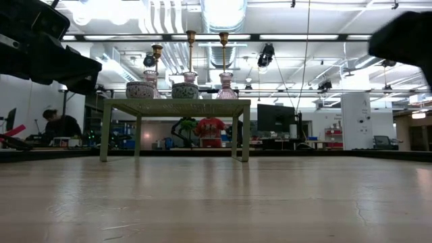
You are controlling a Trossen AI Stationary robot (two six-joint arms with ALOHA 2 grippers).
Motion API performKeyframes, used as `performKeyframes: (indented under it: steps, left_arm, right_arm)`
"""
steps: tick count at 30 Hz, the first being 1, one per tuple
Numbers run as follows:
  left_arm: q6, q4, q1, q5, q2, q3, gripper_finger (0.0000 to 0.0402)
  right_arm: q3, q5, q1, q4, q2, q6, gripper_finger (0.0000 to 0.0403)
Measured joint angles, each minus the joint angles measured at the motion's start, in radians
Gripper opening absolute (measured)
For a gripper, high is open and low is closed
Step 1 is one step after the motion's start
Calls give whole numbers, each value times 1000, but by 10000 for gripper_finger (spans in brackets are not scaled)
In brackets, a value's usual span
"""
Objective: Pick & Place candle stick holders
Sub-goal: Put the pink scented candle on the shelf
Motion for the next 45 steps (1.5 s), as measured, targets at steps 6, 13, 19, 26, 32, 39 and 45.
performKeyframes:
  steps: [6, 13, 19, 26, 32, 39, 45]
  left_arm:
    - [0, -3, 0, 0, 0, 0, 19]
    - [0, -3, 0, 0, 0, 0, 19]
    - [0, -3, 0, 0, 0, 0, 21]
    - [0, -3, 0, 0, 0, 0, 18]
    - [0, -3, 0, 0, 0, 0, 21]
    - [0, -11, 0, 0, 0, 0, 19]
    - [0, -12, 0, 0, 0, 0, 20]
  right_arm:
    - [2, -2, -83, -56, -80, -83, 295]
    - [59, -4, -225, -183, -129, -192, 295]
    - [151, -8, -365, -228, -128, -324, 296]
    - [280, -8, -550, -250, -128, -434, 298]
    - [394, 0, -732, -247, -95, -390, 298]
    - [513, -8, -877, -288, -23, -380, 299]
    - [602, -8, -933, -336, 73, -377, 299]
